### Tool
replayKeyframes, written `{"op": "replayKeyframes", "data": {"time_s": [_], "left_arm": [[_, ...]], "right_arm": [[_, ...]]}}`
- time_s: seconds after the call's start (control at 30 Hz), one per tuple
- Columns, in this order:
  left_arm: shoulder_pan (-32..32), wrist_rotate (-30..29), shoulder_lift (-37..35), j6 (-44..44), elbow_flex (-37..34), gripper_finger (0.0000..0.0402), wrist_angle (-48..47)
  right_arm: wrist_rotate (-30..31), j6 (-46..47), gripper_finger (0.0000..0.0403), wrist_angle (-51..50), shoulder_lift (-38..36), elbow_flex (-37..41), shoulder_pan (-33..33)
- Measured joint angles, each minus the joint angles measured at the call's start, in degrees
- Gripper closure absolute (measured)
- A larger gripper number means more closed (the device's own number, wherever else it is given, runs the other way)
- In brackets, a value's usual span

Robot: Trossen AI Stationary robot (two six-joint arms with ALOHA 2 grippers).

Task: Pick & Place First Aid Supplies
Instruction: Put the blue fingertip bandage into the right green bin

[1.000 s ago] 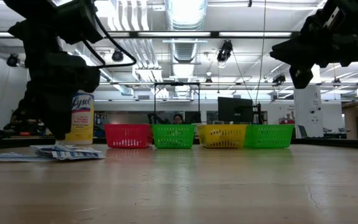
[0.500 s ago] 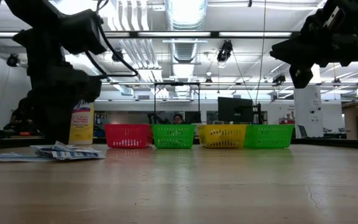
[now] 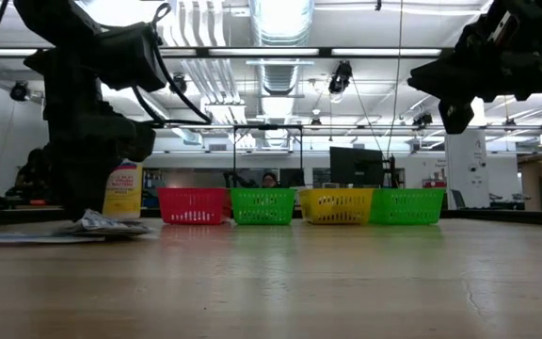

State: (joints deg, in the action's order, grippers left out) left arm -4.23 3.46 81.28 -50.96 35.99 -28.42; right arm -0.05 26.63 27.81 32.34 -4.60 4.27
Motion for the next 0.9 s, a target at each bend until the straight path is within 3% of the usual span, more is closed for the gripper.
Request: {"op": "replayKeyframes", "data": {"time_s": [0.33,0.9], "left_arm": [[0.0,-1.44,-0.73,-0.02,-0.07,0.0394,-1.16],[0.02,-2.88,-12.23,-0.07,1.98,0.0401,-4.69]], "right_arm": [[0.32,0.0,0.0346,-0.02,0.0,0.0,0.02],[0.28,0.0,0.0346,-0.03,-0.01,0.0,0.02]]}}
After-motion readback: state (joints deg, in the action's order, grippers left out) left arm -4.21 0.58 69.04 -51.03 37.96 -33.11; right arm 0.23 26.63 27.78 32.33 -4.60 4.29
